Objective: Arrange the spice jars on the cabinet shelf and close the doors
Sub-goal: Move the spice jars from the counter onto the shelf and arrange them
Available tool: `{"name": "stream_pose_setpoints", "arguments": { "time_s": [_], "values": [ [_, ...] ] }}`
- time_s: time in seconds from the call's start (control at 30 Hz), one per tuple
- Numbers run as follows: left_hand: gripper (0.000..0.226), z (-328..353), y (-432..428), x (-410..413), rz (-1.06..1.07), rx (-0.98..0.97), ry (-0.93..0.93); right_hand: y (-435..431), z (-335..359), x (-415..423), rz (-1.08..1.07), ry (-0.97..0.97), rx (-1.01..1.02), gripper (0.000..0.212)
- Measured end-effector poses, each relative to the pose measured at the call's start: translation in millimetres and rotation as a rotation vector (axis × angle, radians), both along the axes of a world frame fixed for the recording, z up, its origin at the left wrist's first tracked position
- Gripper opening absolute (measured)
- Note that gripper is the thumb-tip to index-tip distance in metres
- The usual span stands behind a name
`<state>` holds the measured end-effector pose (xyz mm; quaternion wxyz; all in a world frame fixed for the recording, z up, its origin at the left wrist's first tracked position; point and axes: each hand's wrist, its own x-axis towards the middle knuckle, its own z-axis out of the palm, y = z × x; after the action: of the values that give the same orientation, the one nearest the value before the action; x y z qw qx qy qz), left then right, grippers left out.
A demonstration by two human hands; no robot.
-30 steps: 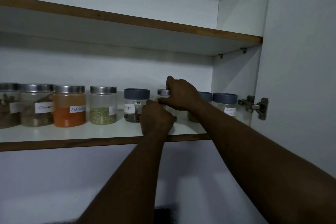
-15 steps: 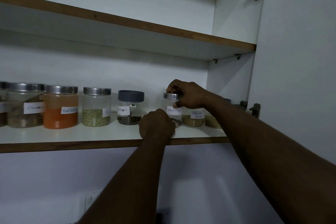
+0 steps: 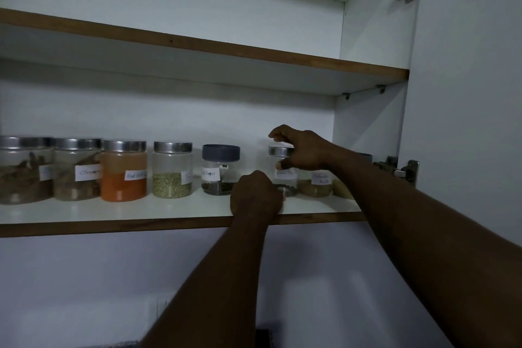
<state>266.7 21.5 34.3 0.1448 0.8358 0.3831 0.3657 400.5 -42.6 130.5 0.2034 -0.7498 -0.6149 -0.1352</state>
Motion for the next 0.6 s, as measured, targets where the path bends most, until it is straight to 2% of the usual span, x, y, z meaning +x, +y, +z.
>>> {"name": "stream_pose_setpoints", "arguments": {
  "time_s": [0.17,0.27,0.43,0.6],
  "values": [
    [0.024,-7,23,-46,0.121,0.043,-0.081,20,3,-36,0.058,-0.023,0.190,0.064],
    [0.023,-4,45,-74,0.123,-0.024,-0.151,43,0,-62,0.059,-0.050,0.154,0.063],
    [0.029,-1,55,-83,0.116,-0.037,-0.184,84,-18,-92,0.028,-0.092,0.015,0.077],
    [0.036,-1,63,-78,0.115,0.006,-0.126,91,-31,-95,-0.036,-0.185,0.099,0.057]
  ]
}}
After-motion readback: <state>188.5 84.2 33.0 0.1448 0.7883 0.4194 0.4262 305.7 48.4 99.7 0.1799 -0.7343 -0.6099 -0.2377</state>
